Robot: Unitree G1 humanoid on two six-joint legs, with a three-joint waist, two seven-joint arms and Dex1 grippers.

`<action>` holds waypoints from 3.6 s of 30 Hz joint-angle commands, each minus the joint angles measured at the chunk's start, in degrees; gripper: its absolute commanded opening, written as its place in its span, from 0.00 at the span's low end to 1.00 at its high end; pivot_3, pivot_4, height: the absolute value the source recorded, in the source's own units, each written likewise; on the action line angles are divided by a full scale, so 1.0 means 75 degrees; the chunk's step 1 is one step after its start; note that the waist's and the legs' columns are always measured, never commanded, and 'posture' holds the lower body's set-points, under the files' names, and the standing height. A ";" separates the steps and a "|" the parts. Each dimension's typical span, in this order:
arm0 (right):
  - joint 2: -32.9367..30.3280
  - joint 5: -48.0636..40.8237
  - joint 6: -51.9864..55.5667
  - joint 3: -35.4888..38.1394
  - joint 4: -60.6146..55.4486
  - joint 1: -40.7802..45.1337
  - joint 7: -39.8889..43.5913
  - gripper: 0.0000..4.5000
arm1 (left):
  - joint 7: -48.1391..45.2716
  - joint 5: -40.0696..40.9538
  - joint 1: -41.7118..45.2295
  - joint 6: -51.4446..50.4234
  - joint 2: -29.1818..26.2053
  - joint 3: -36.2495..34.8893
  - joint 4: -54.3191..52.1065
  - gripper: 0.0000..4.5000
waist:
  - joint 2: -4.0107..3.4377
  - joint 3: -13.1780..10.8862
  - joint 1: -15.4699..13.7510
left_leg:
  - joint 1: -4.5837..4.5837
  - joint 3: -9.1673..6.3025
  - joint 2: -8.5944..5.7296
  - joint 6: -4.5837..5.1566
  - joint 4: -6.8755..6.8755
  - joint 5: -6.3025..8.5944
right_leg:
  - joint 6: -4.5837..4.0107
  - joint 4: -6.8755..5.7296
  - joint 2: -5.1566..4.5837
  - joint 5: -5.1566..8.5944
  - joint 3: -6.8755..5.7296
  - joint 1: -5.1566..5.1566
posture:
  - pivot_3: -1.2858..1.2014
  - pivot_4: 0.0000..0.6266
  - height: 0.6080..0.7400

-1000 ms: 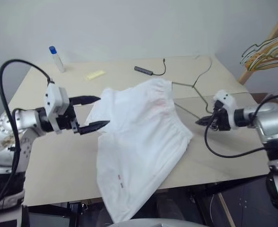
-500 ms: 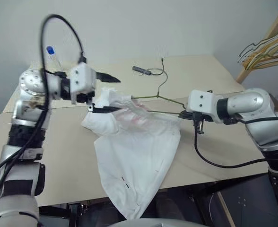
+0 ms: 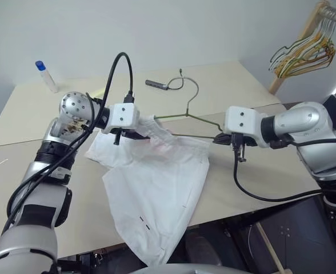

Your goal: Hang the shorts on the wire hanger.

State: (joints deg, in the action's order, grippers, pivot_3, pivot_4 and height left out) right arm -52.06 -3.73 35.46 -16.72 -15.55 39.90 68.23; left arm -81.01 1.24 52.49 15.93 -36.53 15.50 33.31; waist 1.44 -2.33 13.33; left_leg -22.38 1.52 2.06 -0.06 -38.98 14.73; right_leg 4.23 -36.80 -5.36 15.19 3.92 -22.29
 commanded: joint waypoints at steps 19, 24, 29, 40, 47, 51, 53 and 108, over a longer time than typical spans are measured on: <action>0.0392 -0.1975 0.1682 0.3723 -0.0067 -0.2406 -0.1487 0.99 | 0.0443 0.1049 -0.0616 -0.1846 -0.0106 -0.1222 -0.1127 0.00 | 0.0004 0.0002 0.0003 | 0.0005 -0.0032 -0.0002 0.0000 0.0000 0.0000 | 0.0002 -0.0008 -0.0004 0.0001 -0.0002 0.0008 | 0.43 0.00 1.00; 0.2364 -0.2546 0.1938 0.3582 0.0014 -0.2855 -0.2712 0.99 | 0.0485 0.1066 -0.0653 -0.2037 -0.0134 -0.1259 -0.1287 0.00 | -0.0002 0.0004 0.0089 | 0.0019 -0.0029 0.0002 0.0001 -0.0001 -0.0001 | 0.0002 -0.0026 0.0006 0.0000 0.0015 0.0009 | 0.43 0.00 1.00; 0.3724 -0.2479 0.2210 0.3096 0.1007 -0.2388 -0.3710 0.99 | 0.0488 0.1094 -0.0637 -0.2146 -0.0164 -0.1268 -0.1321 0.00 | -0.0010 0.0004 0.0088 | 0.0017 -0.0054 -0.0009 0.0000 0.0002 -0.0002 | 0.0001 -0.0031 0.0009 0.0000 0.0013 0.0008 | 0.44 0.00 1.00; 0.4189 -0.3523 0.2344 0.3393 0.0997 -0.2194 -0.3864 0.44 | 0.0622 0.1164 -0.0893 -0.2366 -0.0322 -0.1324 -0.1623 0.00 | -0.0012 0.0004 -0.0004 | -0.0002 -0.0087 -0.0022 0.0000 0.0000 -0.0002 | 0.0003 -0.0031 0.0001 0.0000 0.0003 0.0008 | 0.44 0.00 1.00; 0.3928 -0.4081 0.2561 0.3619 0.0540 -0.2266 -0.3932 0.00 | 0.0599 0.1118 -0.1069 -0.2366 -0.0463 -0.1295 -0.1555 0.00 | -0.0012 0.0004 0.0005 | -0.0001 -0.0094 -0.0019 -0.0001 0.0000 -0.0002 | 0.0003 -0.0032 0.0009 0.0000 0.0003 0.0008 | 0.44 0.00 1.00; 0.3371 -0.4224 0.2476 0.3976 0.0582 -0.2338 -0.3874 0.00 | 0.0503 0.1154 -0.1351 -0.2423 -0.0742 -0.1352 -0.1591 0.00 | -0.0012 0.0004 0.0000 | -0.0002 -0.0094 -0.0019 -0.0001 0.0001 -0.0002 | 0.0003 -0.0031 0.0008 0.0000 0.0003 0.0007 | 0.44 0.00 1.00; 0.3093 -0.4299 0.2403 0.4190 0.0665 -0.2376 -0.3828 0.00 | 0.0335 0.1194 -0.1541 -0.2396 -0.0984 -0.1388 -0.1614 0.00 | -0.0012 0.0004 0.0000 | -0.0002 -0.0094 -0.0019 -0.0001 0.0001 -0.0002 | 0.0003 -0.0031 0.0009 0.0000 0.0003 0.0007 | 0.44 0.00 1.00; -0.0214 -0.3121 -0.0443 0.3169 0.0741 -0.1432 -0.0809 0.99 | 0.1285 -0.0181 -0.0772 -0.1619 -0.0237 -0.0692 -0.0693 0.00 | -0.0010 0.0003 0.0025 | 0.0005 -0.0091 -0.0017 0.0000 -0.0001 -0.0002 | 0.0007 -0.0015 0.0012 0.0004 0.0002 0.0019 | 0.43 0.00 1.00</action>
State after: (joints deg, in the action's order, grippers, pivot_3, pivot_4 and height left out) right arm -53.74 -25.07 31.19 5.89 -11.67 27.77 60.65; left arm -71.49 -1.61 45.54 3.22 -38.15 11.96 29.70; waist 1.36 -2.31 13.52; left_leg -22.32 0.85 1.95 -0.06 -38.98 14.71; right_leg 4.28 -36.91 -5.27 15.22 3.94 -22.12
